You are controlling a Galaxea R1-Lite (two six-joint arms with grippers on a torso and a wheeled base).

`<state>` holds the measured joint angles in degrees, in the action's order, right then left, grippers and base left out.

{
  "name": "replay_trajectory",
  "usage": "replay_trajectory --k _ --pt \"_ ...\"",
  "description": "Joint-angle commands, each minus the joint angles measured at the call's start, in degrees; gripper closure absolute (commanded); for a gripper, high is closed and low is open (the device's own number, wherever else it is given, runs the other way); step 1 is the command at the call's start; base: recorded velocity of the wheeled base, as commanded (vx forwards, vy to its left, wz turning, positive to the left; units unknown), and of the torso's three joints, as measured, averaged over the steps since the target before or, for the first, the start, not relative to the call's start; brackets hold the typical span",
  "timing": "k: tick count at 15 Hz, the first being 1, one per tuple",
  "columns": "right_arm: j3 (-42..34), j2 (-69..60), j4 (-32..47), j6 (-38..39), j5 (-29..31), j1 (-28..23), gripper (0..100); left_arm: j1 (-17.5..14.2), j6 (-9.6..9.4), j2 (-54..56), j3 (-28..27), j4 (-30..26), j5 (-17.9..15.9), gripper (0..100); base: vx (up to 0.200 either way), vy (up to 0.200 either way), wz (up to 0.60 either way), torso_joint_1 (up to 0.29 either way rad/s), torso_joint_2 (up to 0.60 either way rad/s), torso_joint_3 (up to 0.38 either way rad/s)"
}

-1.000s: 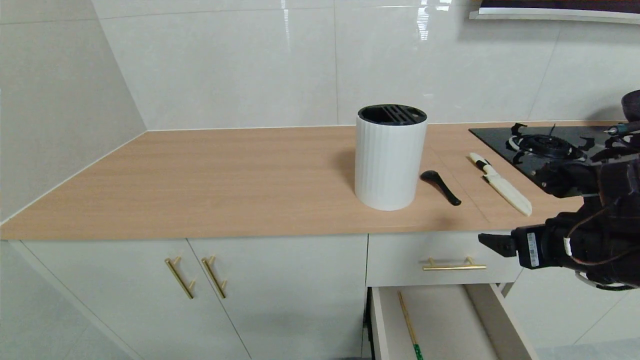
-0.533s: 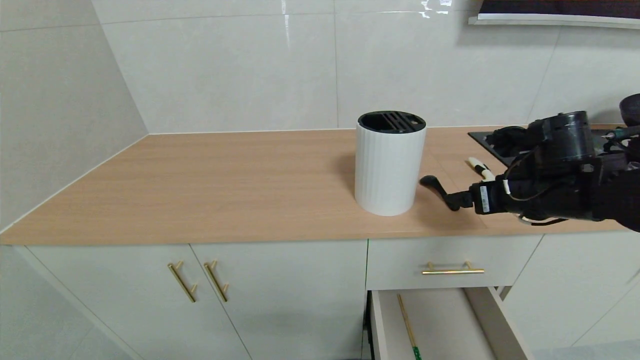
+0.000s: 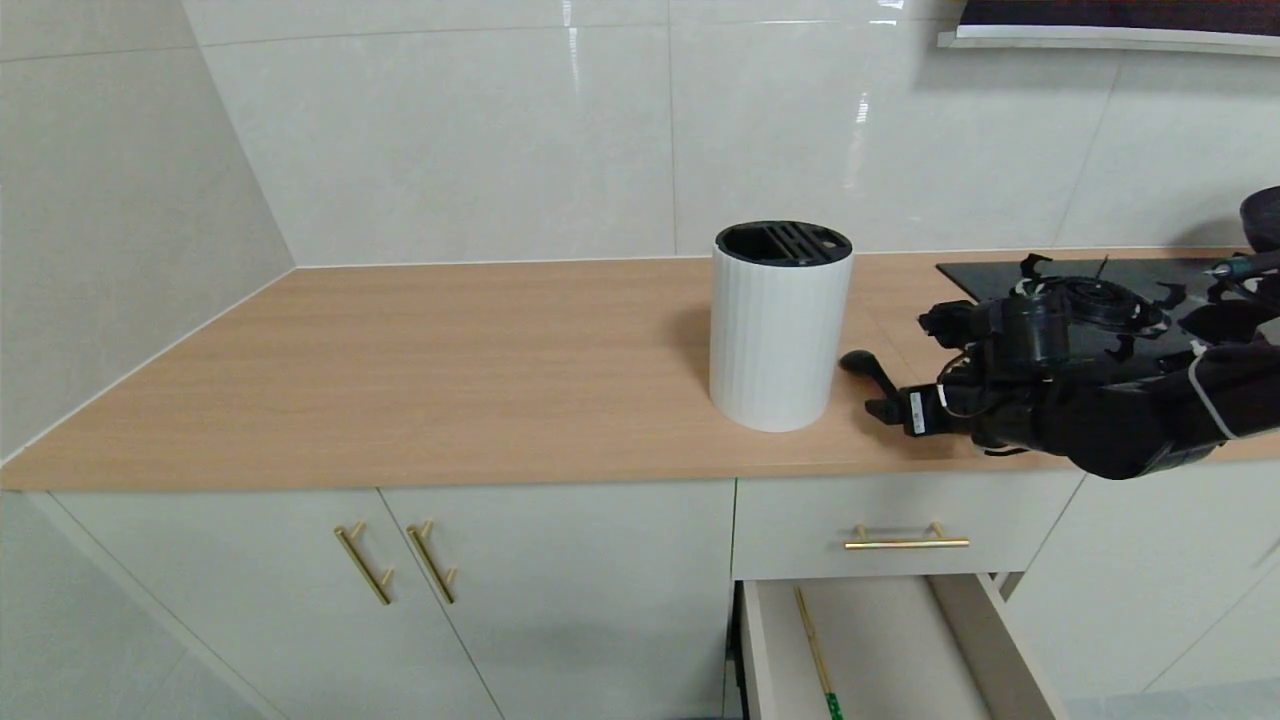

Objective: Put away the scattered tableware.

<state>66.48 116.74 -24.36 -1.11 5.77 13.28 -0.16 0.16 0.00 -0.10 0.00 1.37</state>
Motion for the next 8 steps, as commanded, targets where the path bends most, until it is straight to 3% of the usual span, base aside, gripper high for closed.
replay_trajectory --k 1,8 --pt "0.1 2.9 -2.0 0.1 -0.1 -0.5 0 0.0 0.02 -0.1 0.0 0.0 0.0 0 0.000 0.000 0.00 0.000 0.00 0.000" --pt "0.1 4.9 -6.0 0.1 0.2 -0.4 0 0.0 0.02 -0.1 0.0 0.0 0.0 0 0.000 0.000 0.00 0.000 0.00 0.000"
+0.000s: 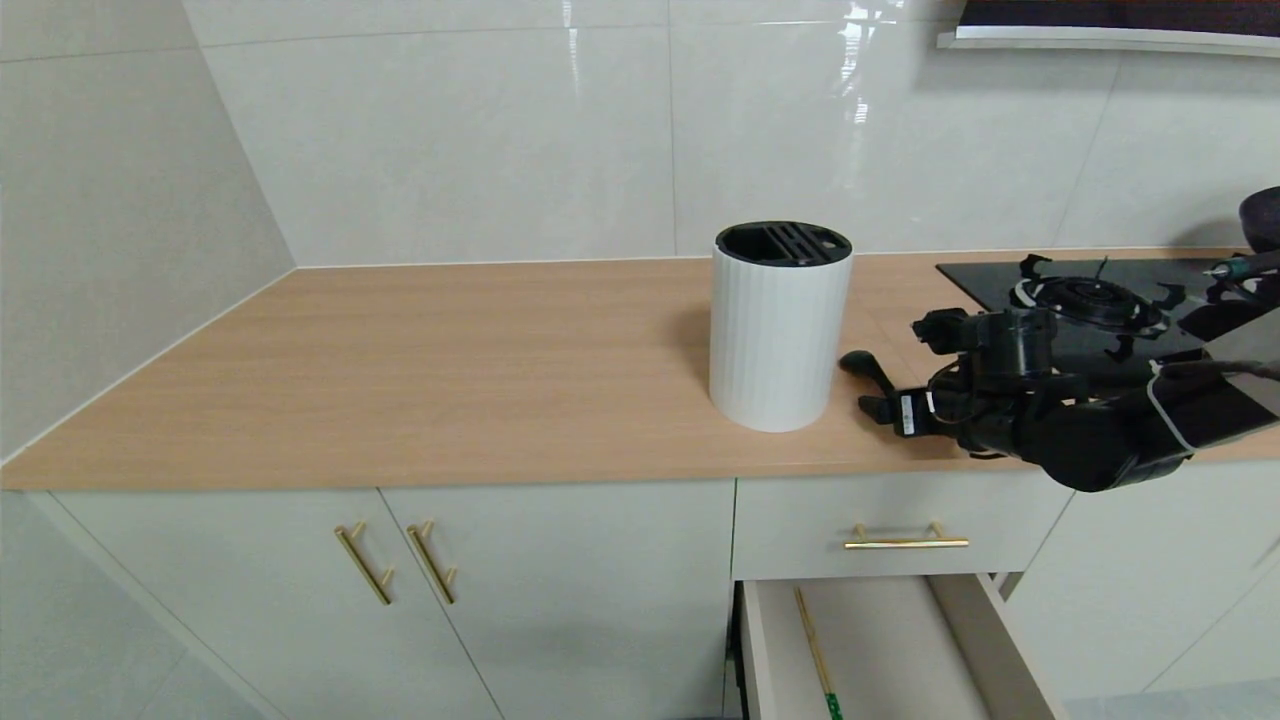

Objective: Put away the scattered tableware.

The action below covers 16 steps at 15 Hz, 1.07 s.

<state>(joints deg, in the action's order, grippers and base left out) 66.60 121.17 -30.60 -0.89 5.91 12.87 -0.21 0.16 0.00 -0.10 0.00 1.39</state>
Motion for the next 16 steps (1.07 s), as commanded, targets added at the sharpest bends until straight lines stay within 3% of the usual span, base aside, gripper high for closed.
replay_trajectory --k 1,2,12,16 --pt "0.0 0.6 0.3 -0.1 0.1 0.0 0 0.0 0.02 -0.1 0.0 0.0 0.0 0 0.000 0.000 0.00 0.000 0.00 0.000" --pt "0.0 0.8 0.3 -0.1 0.1 0.0 100 -0.1 0.02 -0.1 0.0 0.0 0.0 0 0.000 0.000 0.00 0.000 0.00 0.000" --pt "-0.2 1.4 0.3 -0.1 0.7 0.7 100 0.0 0.02 -0.1 0.0 0.0 0.0 0 0.000 0.000 0.00 0.000 0.00 0.000" --pt "-3.2 -6.9 1.2 4.1 3.7 0.6 100 -0.1 0.02 -0.1 0.0 0.0 0.0 0 0.000 0.000 0.00 0.000 0.00 0.000"
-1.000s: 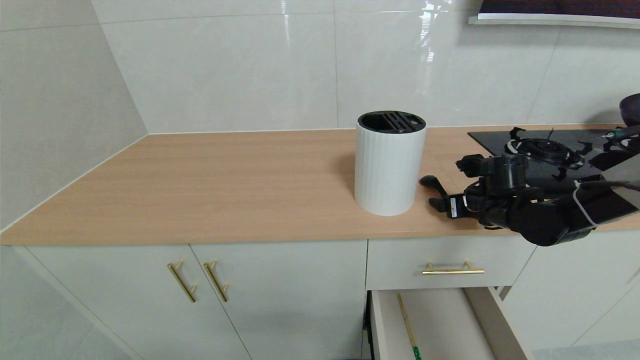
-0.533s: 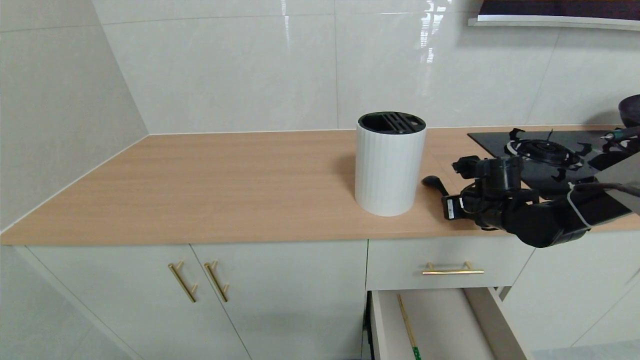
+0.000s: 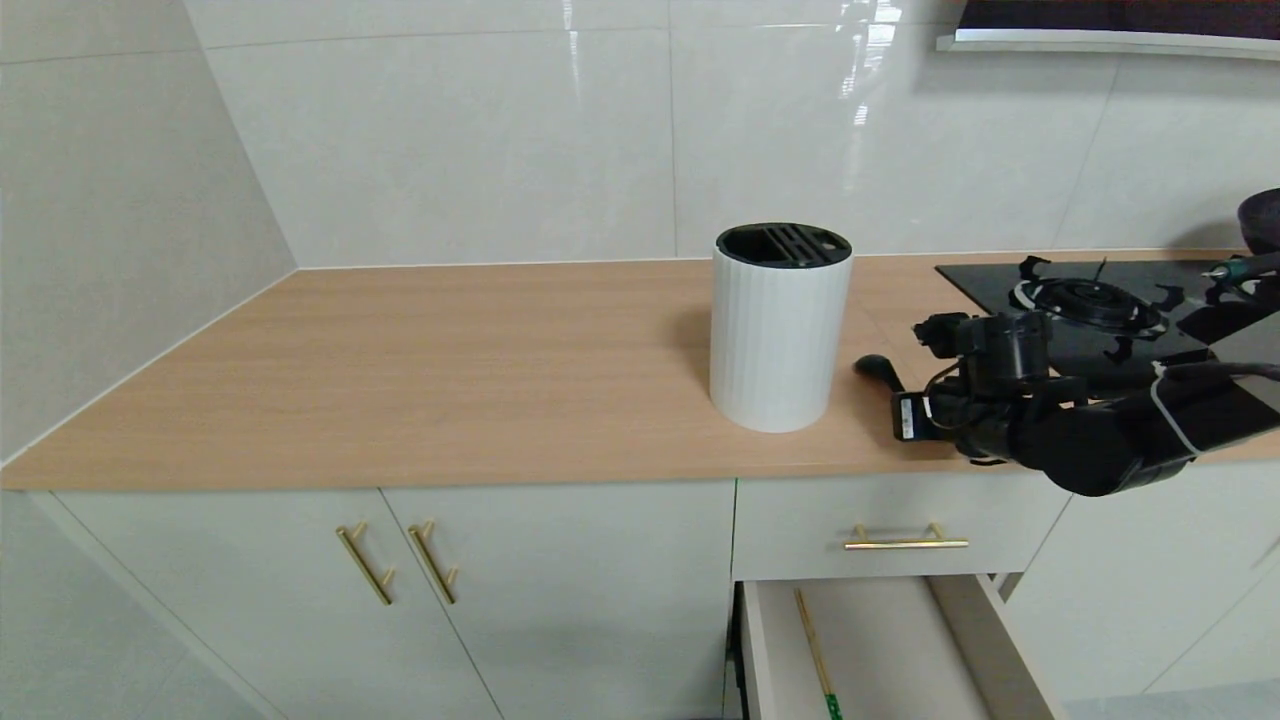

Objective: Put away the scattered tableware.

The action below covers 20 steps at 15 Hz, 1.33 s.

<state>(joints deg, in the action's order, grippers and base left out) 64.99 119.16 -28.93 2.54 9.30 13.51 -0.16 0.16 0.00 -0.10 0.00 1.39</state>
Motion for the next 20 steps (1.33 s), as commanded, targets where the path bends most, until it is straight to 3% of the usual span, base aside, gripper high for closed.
replay_trajectory --k 1,6,13,20 --pt "-2.9 -7.9 0.5 0.9 0.4 -0.1 100 0.0 0.02 -0.1 0.0 0.0 0.0 0 0.000 0.000 0.00 0.000 0.00 0.000" --pt "-13.2 -24.5 10.0 7.8 -0.2 1.2 100 0.0 0.02 -0.1 0.0 0.0 0.0 0 0.000 0.000 0.00 0.000 0.00 0.000" --pt "-34.8 -37.7 7.5 8.0 -0.8 4.8 100 0.0 0.02 -0.1 0.0 0.0 0.0 0 0.000 0.000 0.00 0.000 0.00 0.000" --pt "-41.3 -35.5 3.6 7.8 -0.9 7.5 100 0.0 0.02 -0.1 0.0 0.0 0.0 0 0.000 0.000 0.00 0.000 0.00 0.000"
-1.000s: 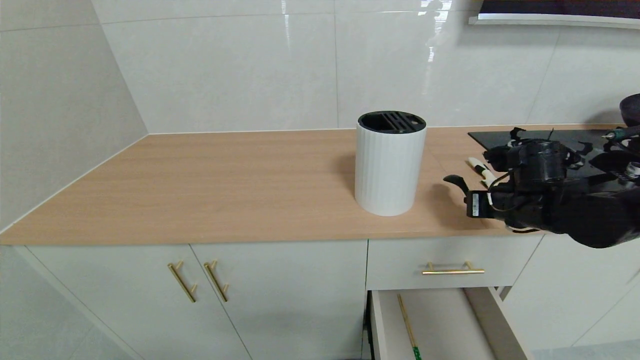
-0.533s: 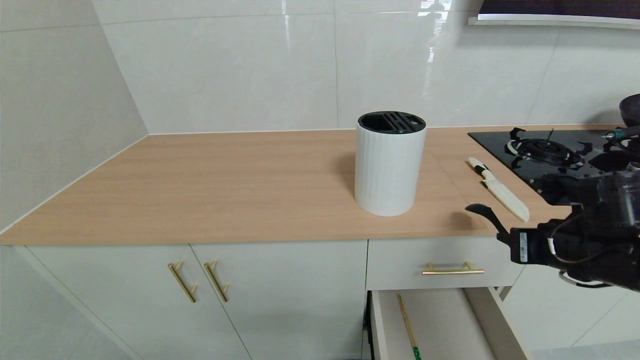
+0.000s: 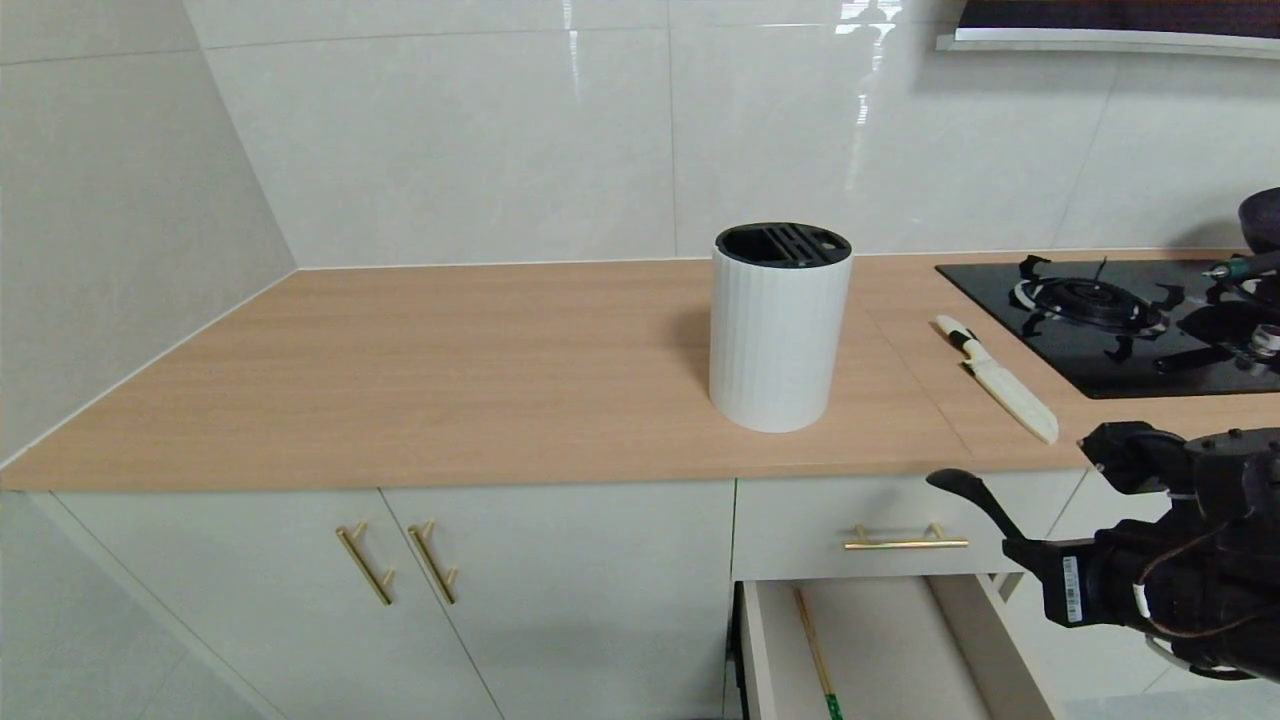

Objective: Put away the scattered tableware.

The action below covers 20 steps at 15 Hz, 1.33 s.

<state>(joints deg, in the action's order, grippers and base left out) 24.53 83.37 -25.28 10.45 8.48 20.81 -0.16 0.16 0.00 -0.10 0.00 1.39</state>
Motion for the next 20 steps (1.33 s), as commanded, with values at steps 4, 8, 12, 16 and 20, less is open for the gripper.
replay_trajectory --k 4,8,12,16,20 --pt "-1.8 2.4 -0.1 -0.1 0.0 1.2 100 0.0 0.02 -0.1 0.0 0.0 0.0 0 0.000 0.000 0.00 -0.085 0.19 0.113" --pt "-2.3 5.0 -0.1 -0.1 0.0 2.3 100 0.0 0.02 -0.1 0.0 0.0 0.0 0 0.000 0.000 0.00 -0.187 0.47 0.275" --pt "-3.0 7.0 -0.1 0.0 0.0 4.0 100 0.0 0.02 -0.1 0.0 0.0 0.0 0 0.000 0.000 0.00 -0.181 0.48 0.292" --pt "-3.6 9.3 -2.2 0.0 0.0 4.0 100 0.0 0.02 -0.1 0.0 0.0 0.0 0 0.000 0.000 0.00 -0.161 0.46 0.301" --pt "-4.4 10.5 -4.8 0.0 0.0 4.0 100 0.0 0.02 -0.1 0.0 0.0 0.0 0 0.000 0.000 0.00 -0.129 0.46 0.324"
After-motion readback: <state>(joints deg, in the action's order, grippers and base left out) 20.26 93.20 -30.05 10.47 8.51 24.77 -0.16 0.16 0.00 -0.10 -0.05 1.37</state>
